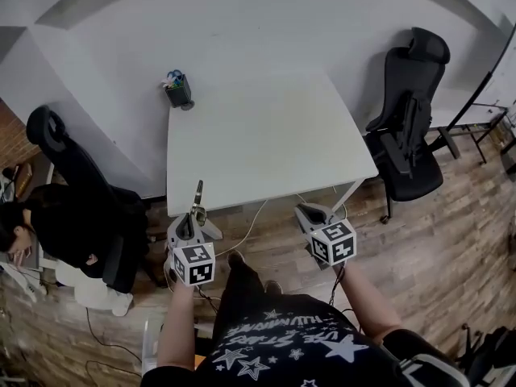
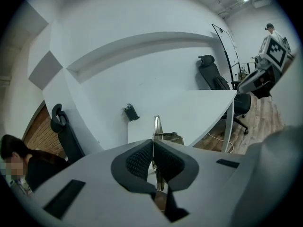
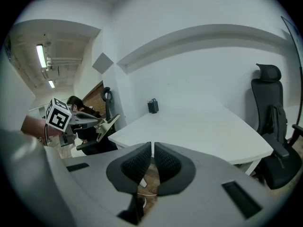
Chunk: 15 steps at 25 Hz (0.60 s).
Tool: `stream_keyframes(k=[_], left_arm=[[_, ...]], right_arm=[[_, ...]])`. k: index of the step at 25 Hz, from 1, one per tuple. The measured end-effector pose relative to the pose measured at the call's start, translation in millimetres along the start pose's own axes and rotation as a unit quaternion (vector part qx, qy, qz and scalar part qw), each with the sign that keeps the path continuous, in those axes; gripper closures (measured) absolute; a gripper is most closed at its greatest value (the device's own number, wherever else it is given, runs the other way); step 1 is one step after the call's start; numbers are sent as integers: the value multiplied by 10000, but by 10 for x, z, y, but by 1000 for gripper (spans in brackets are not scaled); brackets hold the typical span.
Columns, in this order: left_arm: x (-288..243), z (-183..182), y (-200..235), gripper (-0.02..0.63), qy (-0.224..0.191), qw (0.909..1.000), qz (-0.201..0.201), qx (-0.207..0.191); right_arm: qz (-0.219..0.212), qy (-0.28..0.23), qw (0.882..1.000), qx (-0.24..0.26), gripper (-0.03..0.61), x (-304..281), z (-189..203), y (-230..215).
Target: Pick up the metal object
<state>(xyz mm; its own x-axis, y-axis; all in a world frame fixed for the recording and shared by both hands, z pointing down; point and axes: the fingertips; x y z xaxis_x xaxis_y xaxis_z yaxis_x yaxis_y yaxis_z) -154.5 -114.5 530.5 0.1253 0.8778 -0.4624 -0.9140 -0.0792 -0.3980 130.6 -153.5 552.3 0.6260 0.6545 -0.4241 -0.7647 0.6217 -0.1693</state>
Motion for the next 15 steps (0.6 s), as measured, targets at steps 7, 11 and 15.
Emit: stream_keyframes(k=[7, 11, 15], left_arm=[[242, 54, -47, 589, -45, 9994, 51, 345], [318, 44, -21, 589, -129, 9986, 73, 499], [354, 35, -17, 589, -183, 9980, 200, 567]], right_arm=[[2, -84, 9999, -121, 526, 152, 101, 84], [56, -116, 9999, -112, 526, 237, 118, 134], [139, -94, 9998, -115, 526, 305, 128, 169]])
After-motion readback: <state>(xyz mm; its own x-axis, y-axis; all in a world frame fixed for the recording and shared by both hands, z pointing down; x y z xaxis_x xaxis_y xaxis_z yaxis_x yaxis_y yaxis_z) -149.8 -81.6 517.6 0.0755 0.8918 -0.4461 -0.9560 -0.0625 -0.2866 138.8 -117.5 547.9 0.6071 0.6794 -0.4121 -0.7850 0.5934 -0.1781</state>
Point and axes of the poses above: the fingertips, and each gripper's own axes: x backward along the fingers, y to its left, z out of its underside, and after that the axes turned 1 degree about z, right-handed
